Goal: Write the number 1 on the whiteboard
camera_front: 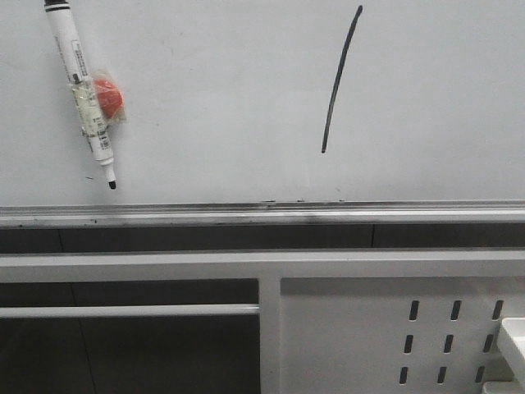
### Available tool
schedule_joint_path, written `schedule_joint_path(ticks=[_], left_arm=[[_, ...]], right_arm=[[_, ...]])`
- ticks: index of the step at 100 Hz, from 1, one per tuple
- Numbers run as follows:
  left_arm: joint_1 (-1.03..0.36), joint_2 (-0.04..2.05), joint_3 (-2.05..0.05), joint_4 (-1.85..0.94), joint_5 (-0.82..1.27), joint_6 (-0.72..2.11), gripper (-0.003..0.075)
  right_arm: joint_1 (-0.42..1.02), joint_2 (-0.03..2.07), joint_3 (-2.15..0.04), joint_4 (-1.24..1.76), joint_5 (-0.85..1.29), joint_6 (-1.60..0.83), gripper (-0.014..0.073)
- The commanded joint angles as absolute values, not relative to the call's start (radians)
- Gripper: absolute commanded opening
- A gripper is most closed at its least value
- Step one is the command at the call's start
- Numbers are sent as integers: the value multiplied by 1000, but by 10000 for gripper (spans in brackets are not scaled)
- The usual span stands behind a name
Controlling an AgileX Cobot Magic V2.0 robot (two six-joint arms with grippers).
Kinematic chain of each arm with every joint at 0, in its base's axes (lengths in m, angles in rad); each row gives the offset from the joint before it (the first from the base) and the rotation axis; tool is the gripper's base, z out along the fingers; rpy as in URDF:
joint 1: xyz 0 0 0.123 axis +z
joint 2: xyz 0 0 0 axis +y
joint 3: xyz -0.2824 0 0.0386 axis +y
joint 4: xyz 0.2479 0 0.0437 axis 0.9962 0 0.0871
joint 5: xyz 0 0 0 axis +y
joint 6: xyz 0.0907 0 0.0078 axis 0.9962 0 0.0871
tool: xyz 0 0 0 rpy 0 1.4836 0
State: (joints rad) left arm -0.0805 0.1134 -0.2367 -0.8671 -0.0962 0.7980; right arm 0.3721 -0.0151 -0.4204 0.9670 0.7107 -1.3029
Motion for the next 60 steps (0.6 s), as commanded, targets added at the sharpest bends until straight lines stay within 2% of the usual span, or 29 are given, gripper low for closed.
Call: schedule_joint_path(ticks=[1, 17, 24, 32, 41, 48, 60], left_arm=[[1, 121, -261, -923, -109, 802, -20], [76, 82, -212, -950, 0, 790, -20], [75, 56, -162, -716, 60, 617, -20], [75, 30, -87, -295, 66, 167, -20], [70, -21, -13, 7, 30, -248, -20], [55, -29, 44, 60, -59, -325, -20], [26, -29, 40, 122, -7, -308, -20]], right_arm=[[367, -9, -443, 1003, 664, -1302, -69], [367, -9, -443, 1003, 664, -1302, -69], [367, -9, -443, 1003, 664, -1302, -69], [367, -9, -443, 1003, 664, -1302, -69], [367, -9, -443, 1003, 664, -1302, -69], [367, -9, -443, 1003, 664, -1302, -69], [367, -9, -443, 1003, 666, -1302, -69]])
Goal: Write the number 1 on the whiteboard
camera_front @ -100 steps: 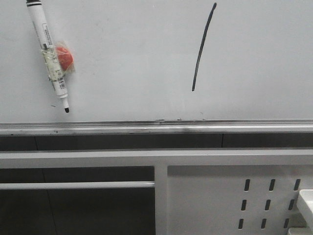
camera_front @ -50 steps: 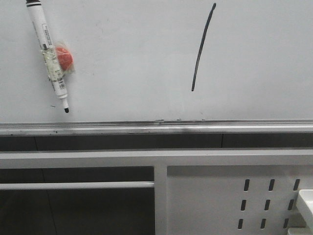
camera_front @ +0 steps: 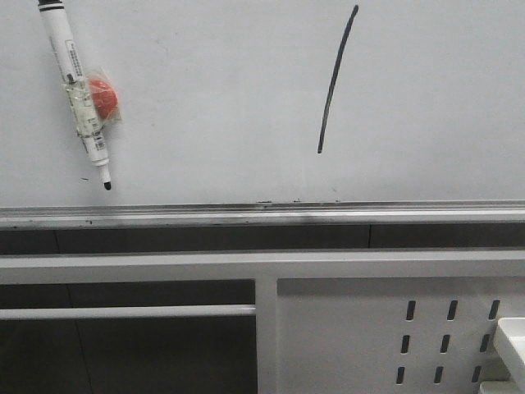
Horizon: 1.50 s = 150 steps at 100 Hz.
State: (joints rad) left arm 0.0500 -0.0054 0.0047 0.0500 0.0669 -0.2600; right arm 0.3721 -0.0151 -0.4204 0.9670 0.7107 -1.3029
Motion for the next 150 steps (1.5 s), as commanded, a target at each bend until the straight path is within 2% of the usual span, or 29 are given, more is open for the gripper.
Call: schedule_joint_path(ticks=[1, 30, 54, 133, 150], left_arm=[[24, -29, 40, 126, 0, -306, -20], [-72, -29, 40, 0, 162, 16, -20], [-72, -29, 40, 16, 281, 16, -20], [-72, -29, 38, 36, 287, 16, -20], [-72, -29, 38, 36, 287, 16, -20]], right_arm=[[367, -9, -443, 1003, 666, -1302, -69], [367, -9, -443, 1003, 666, -1302, -69], [367, -9, -443, 1003, 666, -1302, -69], [367, -9, -443, 1003, 666, -1302, -69], [367, -9, -443, 928, 642, -1331, -69]])
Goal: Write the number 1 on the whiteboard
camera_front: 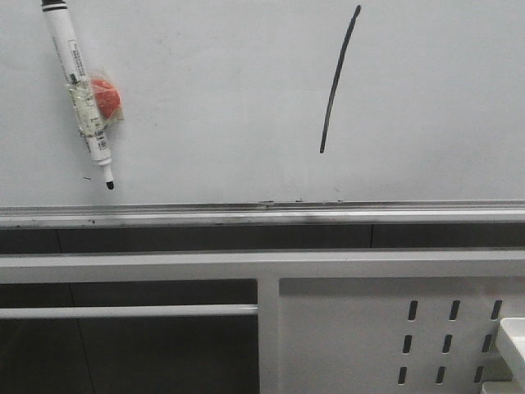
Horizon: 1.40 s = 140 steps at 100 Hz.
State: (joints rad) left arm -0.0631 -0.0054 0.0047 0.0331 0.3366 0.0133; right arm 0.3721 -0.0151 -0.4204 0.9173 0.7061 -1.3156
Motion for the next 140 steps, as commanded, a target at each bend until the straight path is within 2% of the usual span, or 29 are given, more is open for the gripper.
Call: schedule_joint_path(ticks=[1, 15, 22, 32, 45, 61, 80, 84, 117, 140], left_arm=[[-72, -29, 38, 36, 287, 16, -20], [-72, -29, 38, 36, 287, 16, -20], [-72, -29, 38, 36, 287, 16, -20], [-72, -29, 38, 36, 287, 16, -20], [-72, -29, 38, 36, 287, 16, -20], [-72, -29, 38, 36, 287, 16, -20], [-72, -27, 38, 36, 287, 16, -20], [-72, -27, 38, 36, 287, 16, -20], [-72, -27, 38, 36, 287, 16, -20], [-72, -27, 38, 36, 287, 16, -20]], right_arm=[[367, -9, -443, 930, 642, -1331, -69], [367, -9, -409, 934, 559, -1274, -69], [365, -9, -375, 834, 450, -1009, -69], [365, -9, -325, 516, 371, -565, -69], [365, -11, -264, 249, 330, -346, -69], [314, -11, -143, -150, 55, 152, -69], [230, -31, 27, -101, -144, 169, -69], [211, -31, 17, -97, -64, 169, -69], [-61, -31, 23, -96, 39, 146, -69], [-176, -31, 23, -24, 168, 12, -69]])
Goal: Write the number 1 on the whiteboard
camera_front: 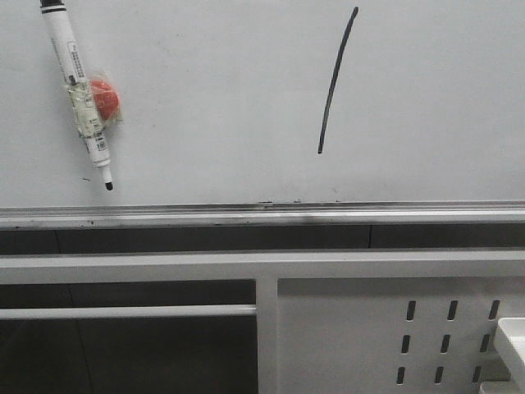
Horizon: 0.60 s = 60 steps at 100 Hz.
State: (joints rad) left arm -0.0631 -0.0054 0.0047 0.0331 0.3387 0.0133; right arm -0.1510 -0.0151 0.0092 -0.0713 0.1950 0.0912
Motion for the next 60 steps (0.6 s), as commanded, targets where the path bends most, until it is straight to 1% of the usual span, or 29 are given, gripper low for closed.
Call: schedule_joint_path(ticks=[1, 14, 60], left_arm=[[-72, -27, 38, 36, 287, 16, -20], [-72, -27, 38, 36, 287, 16, -20], [-72, -27, 38, 36, 287, 16, -20]], right_arm=[[-174, -31, 23, -18, 173, 0, -69], [-174, -31, 23, 0, 307, -40, -69], [-174, -31, 23, 5, 298, -40, -69]])
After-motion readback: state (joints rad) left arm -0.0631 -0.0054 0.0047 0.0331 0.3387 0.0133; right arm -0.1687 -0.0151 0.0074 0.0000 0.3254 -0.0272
